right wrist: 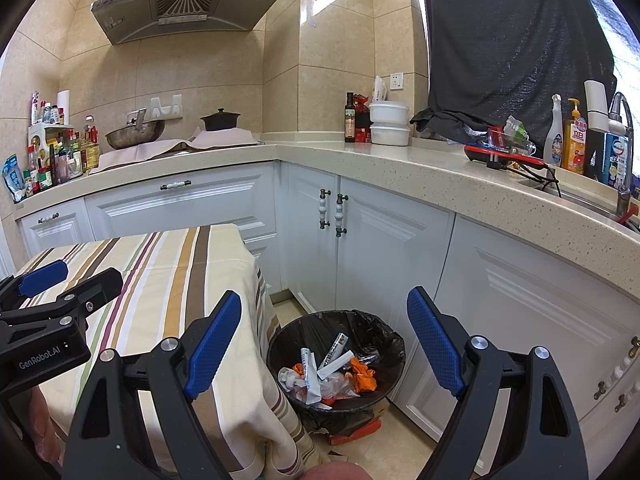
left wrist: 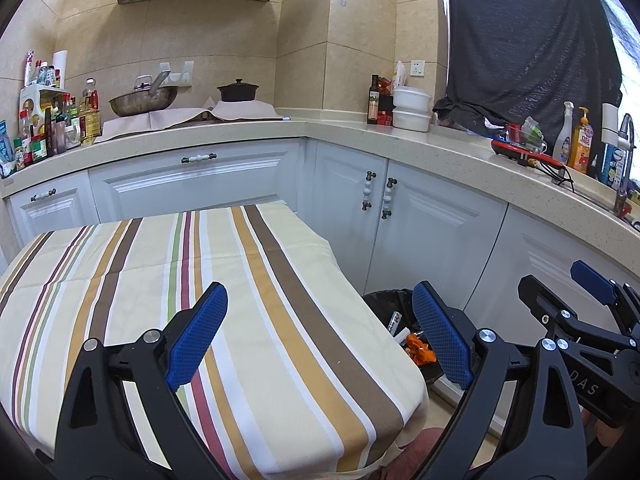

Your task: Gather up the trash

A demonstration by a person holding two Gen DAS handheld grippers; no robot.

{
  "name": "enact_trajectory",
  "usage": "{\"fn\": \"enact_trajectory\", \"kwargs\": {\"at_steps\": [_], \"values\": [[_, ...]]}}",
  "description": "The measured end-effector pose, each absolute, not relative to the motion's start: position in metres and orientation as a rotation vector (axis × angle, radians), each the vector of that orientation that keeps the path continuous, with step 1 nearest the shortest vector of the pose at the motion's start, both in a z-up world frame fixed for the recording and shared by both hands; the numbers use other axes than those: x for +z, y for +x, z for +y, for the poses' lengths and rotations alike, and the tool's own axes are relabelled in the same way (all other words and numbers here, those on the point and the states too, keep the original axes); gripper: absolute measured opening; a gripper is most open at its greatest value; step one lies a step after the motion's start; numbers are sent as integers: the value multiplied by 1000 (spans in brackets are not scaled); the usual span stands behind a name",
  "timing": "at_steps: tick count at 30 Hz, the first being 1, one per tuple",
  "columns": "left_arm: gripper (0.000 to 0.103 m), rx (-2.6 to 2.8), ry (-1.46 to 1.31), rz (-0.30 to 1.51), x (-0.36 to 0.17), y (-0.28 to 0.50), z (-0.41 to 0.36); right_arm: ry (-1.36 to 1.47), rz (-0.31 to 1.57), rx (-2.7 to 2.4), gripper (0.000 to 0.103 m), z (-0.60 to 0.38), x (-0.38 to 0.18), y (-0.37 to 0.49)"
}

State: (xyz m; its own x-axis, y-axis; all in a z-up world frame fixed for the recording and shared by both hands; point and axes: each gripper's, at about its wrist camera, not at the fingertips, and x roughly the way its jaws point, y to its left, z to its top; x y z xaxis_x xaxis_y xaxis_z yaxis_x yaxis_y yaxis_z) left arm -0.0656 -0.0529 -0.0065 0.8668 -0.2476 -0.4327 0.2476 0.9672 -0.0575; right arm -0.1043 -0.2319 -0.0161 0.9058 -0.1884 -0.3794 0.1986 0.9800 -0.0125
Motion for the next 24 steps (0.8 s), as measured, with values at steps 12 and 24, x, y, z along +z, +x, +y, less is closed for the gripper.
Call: {"fn": "enact_trajectory", "kwargs": {"at_steps": [12, 24], "values": [[98, -286, 24, 441, -5, -69, -61, 26, 389, -201, 83, -230, -16, -104], [98, -252, 49, 455, -5, -63, -66, 34, 387, -203, 83, -232, -16, -102]]}}
